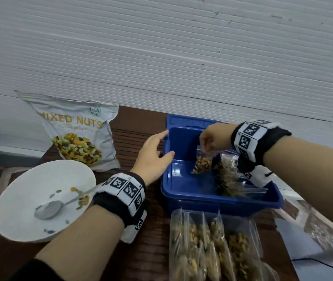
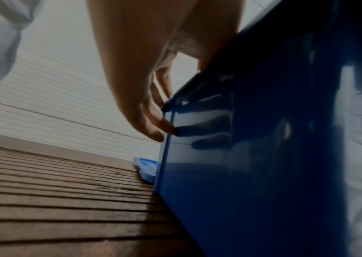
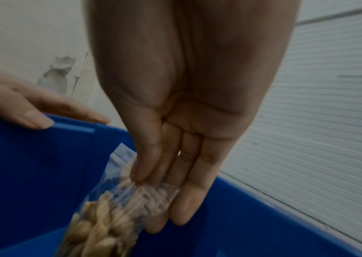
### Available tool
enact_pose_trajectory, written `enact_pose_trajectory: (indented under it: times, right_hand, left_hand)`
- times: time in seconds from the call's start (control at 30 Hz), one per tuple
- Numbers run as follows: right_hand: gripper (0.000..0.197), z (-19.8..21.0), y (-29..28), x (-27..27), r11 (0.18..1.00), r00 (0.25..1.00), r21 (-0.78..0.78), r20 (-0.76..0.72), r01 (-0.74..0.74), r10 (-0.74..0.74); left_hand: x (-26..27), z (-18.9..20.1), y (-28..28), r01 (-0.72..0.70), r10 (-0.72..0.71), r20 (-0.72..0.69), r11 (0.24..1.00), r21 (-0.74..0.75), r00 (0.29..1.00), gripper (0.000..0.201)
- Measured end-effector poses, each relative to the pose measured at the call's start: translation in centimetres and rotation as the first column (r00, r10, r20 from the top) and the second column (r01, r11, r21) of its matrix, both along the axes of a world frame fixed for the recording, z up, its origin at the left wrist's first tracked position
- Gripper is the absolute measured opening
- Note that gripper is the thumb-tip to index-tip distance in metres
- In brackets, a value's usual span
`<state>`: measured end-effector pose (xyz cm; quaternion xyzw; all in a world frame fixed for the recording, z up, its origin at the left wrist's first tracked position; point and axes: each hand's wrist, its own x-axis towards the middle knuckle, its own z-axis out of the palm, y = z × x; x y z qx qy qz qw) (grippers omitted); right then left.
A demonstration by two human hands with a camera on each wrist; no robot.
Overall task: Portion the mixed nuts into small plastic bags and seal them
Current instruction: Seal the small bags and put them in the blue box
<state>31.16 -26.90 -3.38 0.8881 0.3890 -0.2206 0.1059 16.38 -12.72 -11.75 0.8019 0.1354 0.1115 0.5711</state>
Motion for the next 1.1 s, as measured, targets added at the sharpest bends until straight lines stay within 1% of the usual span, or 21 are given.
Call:
enact_pose_trajectory:
  times: [0.1,0.2,0.33,0.5,0.57,0.63,0.7,0.77,0.87,1.0,1.1]
  right_hand:
    - [0.020,-0.9,0.2,0.4,1.000,1.000,-0.006,0.011,0.013,-0.013]
    - [0.019,-1.5,0.1,0.4,1.000,0.998,-0.005,0.055,0.013,-0.012]
    - [0.023,-2.2,0.0,0.6,1.000,0.993,0.006,0.121,-0.010,0.009]
    - [0.026,-1.6,0.1,0.3,0.995,0.971,-0.090,0.232,-0.039,0.059]
    - [0.024,-0.9,0.1,0.2,0.998,0.971,-0.061,0.234,-0.034,0.047]
    - [0.021,-0.1,0.0,0.2,1.000,0.978,-0.003,0.209,-0.018,0.018]
    - [0.019,0.8,-0.2,0.1,0.998,0.984,0.057,0.169,0.039,-0.048]
    - [0.015,1.8,-0.6,-0.3,0.982,0.987,0.148,0.090,0.119,-0.133]
    - [0.011,3.3,-1.5,-1.3,0.938,0.979,0.282,-0.037,0.203,-0.201]
    - [0.010,5.1,-3.2,-3.9,0.854,0.956,0.438,-0.206,0.282,-0.210]
    - [0.008,5.8,-4.5,-6.7,0.787,0.941,0.532,-0.286,0.312,-0.179]
  left_hand:
    - [0.1,-0.2,0.1,-0.012,0.012,0.009,1.000,-0.018,1.000,0.059]
    - [0.1,-0.2,0.0,-0.013,0.013,0.010,0.999,-0.044,1.000,0.058]
    - [0.1,-0.1,0.0,-0.015,0.016,0.009,0.998,-0.055,1.000,0.058]
    - [0.0,0.0,0.0,-0.027,0.027,-0.004,0.998,-0.050,1.000,0.058]
    - [0.0,0.1,0.0,-0.024,0.024,-0.003,0.998,-0.053,1.000,0.058]
    - [-0.1,0.1,0.0,-0.024,0.023,-0.008,0.998,-0.051,1.000,0.059]
    - [-0.2,0.2,-0.1,-0.026,0.026,-0.017,0.999,-0.042,1.000,0.059]
    - [-0.5,0.5,-0.3,-0.033,0.032,-0.016,0.999,-0.024,0.999,0.059]
    - [-1.2,1.4,-0.8,-0.069,0.069,0.001,0.997,-0.022,0.998,0.059]
    - [-2.4,2.3,-1.6,-0.109,0.109,-0.021,0.993,-0.034,0.994,0.064]
    - [-3.7,2.9,-2.2,-0.132,0.131,-0.042,0.991,-0.016,0.990,0.066]
